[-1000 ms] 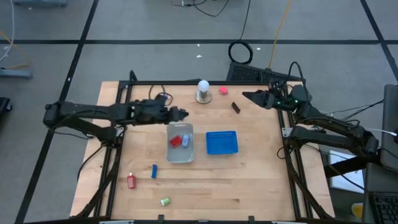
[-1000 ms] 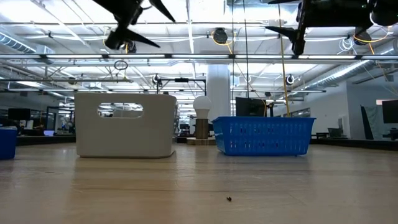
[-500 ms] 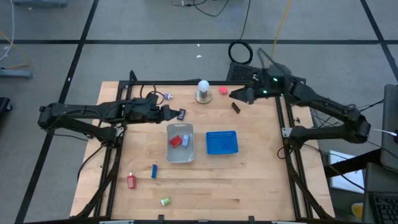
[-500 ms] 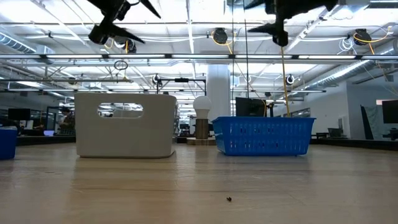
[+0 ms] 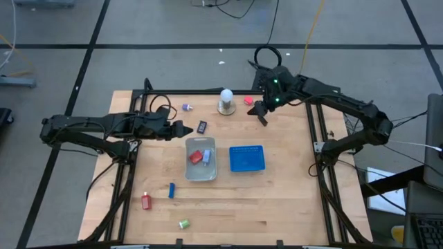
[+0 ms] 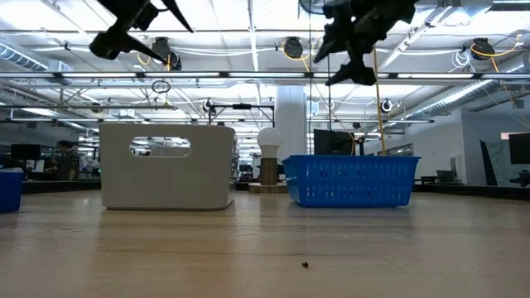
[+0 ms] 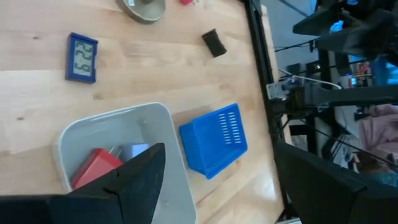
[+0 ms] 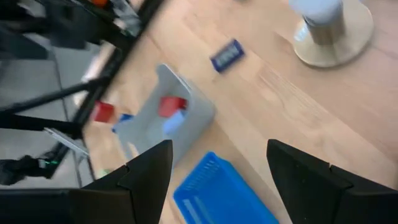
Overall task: Pick & Place Office items
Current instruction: Put the black digital clock into the blue bin
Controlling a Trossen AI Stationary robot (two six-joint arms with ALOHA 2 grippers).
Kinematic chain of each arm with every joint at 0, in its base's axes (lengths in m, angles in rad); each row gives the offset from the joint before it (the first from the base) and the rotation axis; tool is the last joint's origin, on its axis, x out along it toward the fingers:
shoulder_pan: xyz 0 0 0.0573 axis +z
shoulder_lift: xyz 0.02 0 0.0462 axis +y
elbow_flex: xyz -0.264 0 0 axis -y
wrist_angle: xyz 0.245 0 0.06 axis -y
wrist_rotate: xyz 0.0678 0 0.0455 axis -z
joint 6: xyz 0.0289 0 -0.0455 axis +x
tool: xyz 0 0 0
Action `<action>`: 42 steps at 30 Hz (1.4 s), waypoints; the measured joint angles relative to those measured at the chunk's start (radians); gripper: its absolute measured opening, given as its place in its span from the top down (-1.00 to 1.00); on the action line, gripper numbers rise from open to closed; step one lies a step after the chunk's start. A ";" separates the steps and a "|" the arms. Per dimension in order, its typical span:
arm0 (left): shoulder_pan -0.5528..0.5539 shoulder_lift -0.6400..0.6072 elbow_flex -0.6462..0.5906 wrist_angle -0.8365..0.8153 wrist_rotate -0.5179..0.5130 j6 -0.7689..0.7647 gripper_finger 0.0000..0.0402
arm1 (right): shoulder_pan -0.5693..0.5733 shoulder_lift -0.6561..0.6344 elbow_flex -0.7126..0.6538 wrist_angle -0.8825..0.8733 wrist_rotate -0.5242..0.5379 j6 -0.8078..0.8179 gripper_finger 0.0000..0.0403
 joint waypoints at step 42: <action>0.001 0.000 0.000 -0.027 -0.033 -0.083 -0.52 | -0.023 0.143 -0.110 -0.101 0.537 -0.135 -0.27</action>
